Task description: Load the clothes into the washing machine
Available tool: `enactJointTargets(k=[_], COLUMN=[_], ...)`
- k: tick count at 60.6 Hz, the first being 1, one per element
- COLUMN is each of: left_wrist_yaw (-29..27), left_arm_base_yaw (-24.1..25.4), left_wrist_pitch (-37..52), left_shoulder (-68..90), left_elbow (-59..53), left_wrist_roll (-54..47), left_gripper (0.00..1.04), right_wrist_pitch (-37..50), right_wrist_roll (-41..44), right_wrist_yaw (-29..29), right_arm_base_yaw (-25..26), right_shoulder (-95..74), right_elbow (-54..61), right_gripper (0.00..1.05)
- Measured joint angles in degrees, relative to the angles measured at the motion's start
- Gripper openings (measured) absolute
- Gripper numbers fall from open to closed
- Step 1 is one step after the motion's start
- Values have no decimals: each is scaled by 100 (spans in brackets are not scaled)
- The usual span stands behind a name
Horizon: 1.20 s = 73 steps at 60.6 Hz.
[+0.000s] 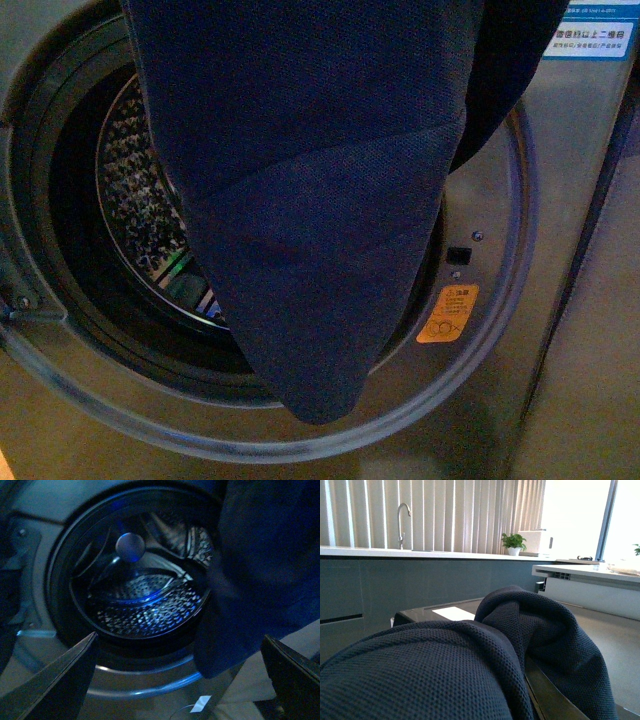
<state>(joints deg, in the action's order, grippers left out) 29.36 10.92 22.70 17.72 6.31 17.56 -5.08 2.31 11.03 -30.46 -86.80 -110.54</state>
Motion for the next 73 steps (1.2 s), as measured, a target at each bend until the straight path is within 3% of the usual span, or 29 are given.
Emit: enactJointTargets(k=[7, 14, 36, 59, 73], left_wrist_yaw=[448, 651, 1200, 1517, 1222], left_arm_base_yaw=[96, -120, -1508, -2094, -2618], left_wrist_pitch=[774, 1207, 1799, 2302, 2343], left_shoulder=[981, 1644, 3442, 4686, 4776], left_elbow=[861, 1593, 3294, 4371, 4553], left_wrist_roll=[363, 455, 391, 702, 1008], left_gripper=[98, 98, 98, 98, 98], right_wrist_pitch=[0, 0, 0, 0, 0], right_wrist_roll=[-2, -2, -2, -2, 0], right_wrist_yaw=[0, 0, 0, 0, 0], right_arm_base_yaw=[0, 0, 0, 0, 2], right_shoulder=[0, 2, 2, 2, 2], right_elbow=[2, 2, 4, 4, 4], right_gripper=[7, 7, 7, 7, 7])
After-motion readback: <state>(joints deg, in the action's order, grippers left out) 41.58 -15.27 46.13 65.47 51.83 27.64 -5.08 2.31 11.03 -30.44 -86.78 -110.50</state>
